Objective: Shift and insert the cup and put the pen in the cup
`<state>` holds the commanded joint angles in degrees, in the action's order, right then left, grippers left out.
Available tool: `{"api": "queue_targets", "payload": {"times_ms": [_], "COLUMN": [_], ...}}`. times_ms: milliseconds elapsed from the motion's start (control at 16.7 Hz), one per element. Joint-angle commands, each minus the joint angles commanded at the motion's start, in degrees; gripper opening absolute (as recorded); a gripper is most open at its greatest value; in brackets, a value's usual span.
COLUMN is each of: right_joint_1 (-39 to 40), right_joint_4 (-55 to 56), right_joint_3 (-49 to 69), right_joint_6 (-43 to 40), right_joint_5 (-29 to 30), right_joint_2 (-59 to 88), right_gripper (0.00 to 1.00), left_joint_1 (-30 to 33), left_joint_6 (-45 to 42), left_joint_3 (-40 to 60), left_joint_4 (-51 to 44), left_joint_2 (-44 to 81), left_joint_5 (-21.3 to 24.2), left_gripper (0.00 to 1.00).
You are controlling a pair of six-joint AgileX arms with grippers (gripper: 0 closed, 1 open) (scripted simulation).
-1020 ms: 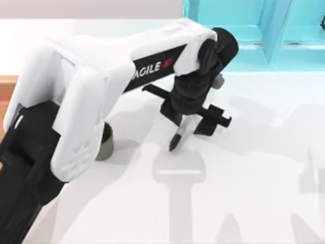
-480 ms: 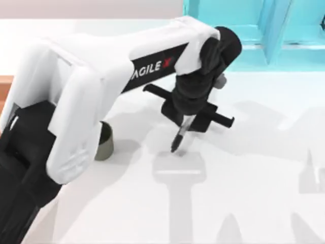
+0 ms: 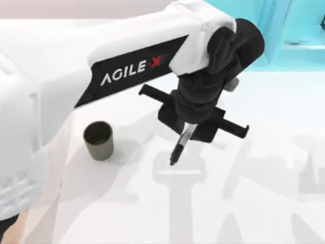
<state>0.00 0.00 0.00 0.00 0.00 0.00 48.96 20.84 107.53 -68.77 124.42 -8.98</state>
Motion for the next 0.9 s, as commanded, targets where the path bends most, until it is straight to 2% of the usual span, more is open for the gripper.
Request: {"api": "queue_targets", "payload": {"times_ms": [540, 720, 900], "right_joint_1": [0.0, 0.0, 0.0], "right_joint_4": [0.0, 0.0, 0.0], "right_joint_3": [0.0, 0.0, 0.0], "right_joint_6": [0.0, 0.0, 0.0], "right_joint_5": [0.0, 0.0, 0.0], "right_joint_2": [0.0, 0.0, 0.0], "right_gripper": [1.00, 1.00, 1.00], "left_joint_1": [0.5, -0.2, -1.5], "left_joint_6": [0.9, 0.2, -1.3], "left_joint_3": [-2.9, -8.4, -18.1], "left_joint_4": [0.7, 7.6, 20.0], "left_joint_2": [-2.7, -5.1, -9.6], "left_joint_5": [-0.4, -1.7, -3.3], "left_gripper": [0.00, 0.00, 0.00]}}
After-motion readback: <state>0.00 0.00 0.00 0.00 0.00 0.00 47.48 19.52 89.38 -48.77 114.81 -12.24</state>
